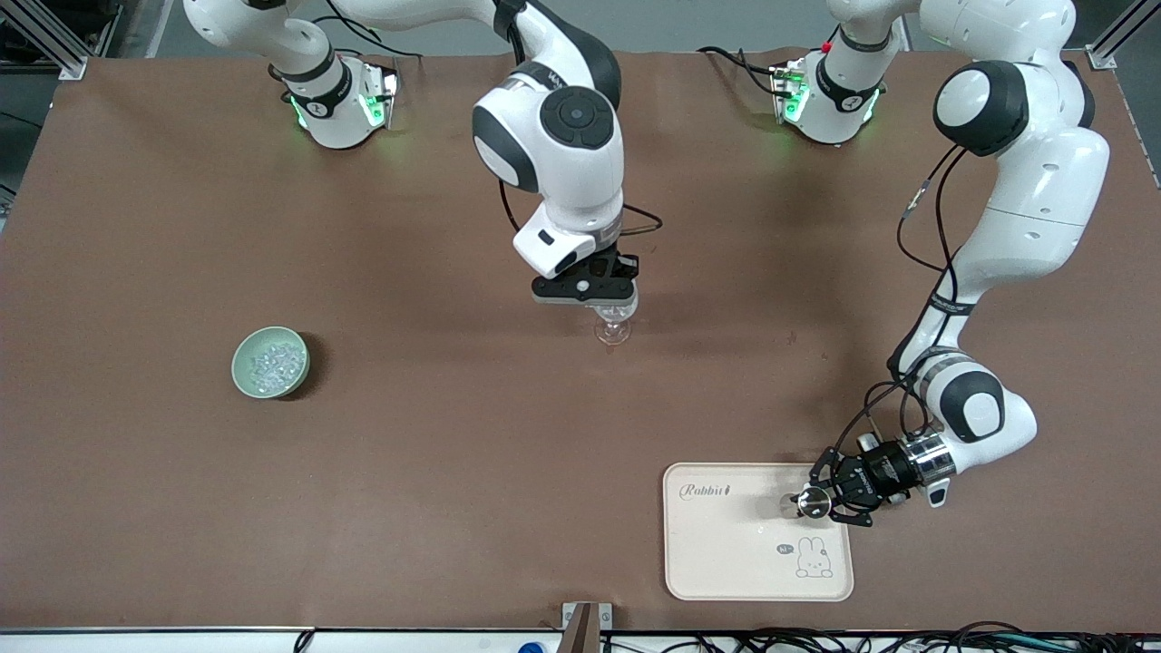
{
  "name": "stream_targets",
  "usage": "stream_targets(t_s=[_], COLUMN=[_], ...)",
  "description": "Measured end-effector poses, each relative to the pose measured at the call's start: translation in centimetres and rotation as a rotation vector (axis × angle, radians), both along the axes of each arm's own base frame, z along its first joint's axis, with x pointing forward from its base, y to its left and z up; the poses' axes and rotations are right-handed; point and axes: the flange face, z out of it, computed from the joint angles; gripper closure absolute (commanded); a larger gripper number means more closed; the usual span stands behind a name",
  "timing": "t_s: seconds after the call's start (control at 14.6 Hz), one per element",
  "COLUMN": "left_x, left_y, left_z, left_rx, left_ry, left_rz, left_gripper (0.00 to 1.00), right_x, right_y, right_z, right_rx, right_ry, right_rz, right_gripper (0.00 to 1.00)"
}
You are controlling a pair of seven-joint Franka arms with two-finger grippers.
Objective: Pour wine and add ice with both arms
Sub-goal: 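Lower the jigger onto the tray while the right gripper brings ice over the glass, then open the right gripper over the glass while the left gripper releases the jigger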
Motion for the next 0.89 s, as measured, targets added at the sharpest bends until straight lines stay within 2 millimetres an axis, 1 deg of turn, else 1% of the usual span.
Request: stream_targets(t_s=[0.14,0.27,0.34,0.55,0.69,0.75,0.82,0.89], left_x=[-0.1,-0.1,-0.1,-0.3,-0.4,-0.4,-0.4,-0.4], left_y=[0.0,0.1,0.1,0.0,-0.1,-0.1,-0.1,-0.1], left_z=[-0.2,-0.3,-0.3,-1.0,-1.3,-1.3,-1.3,-1.3], left_rx=[0.001,0.004,0.006,0.007,0.006,0.006,0.006,0.006], left_ry=[0.001,-0.004,-0.008,-0.005,-0.002,-0.002,-0.002,-0.003], left_rz=[0.000,-0.001,-0.003,-0.005,-0.007,-0.007,-0.007,-0.007], left_gripper=[0.86,0.84,0.77,0.68,0.51,0.40,0.23,0.00], right_x=[-0.9,-1.5,-1.8,-2.2,-2.2,-2.1,-2.1,-2.1], right_y=[0.8,1.4,1.6,2.0,2.1,2.1,2.1,2.1], right_z=[0.2,0.2,0.1,-0.4,-0.9,-1.1,-1.3,-1.5], right_rx=[0.001,0.000,-0.001,-0.006,-0.010,-0.013,-0.015,-0.017], right_ry=[0.000,0.003,0.004,0.008,0.012,0.014,0.015,0.017], right_rz=[0.007,0.004,0.003,0.004,0.004,0.004,0.004,0.004], right_gripper=[0.97,0.97,0.97,0.96,0.96,0.96,0.95,0.94])
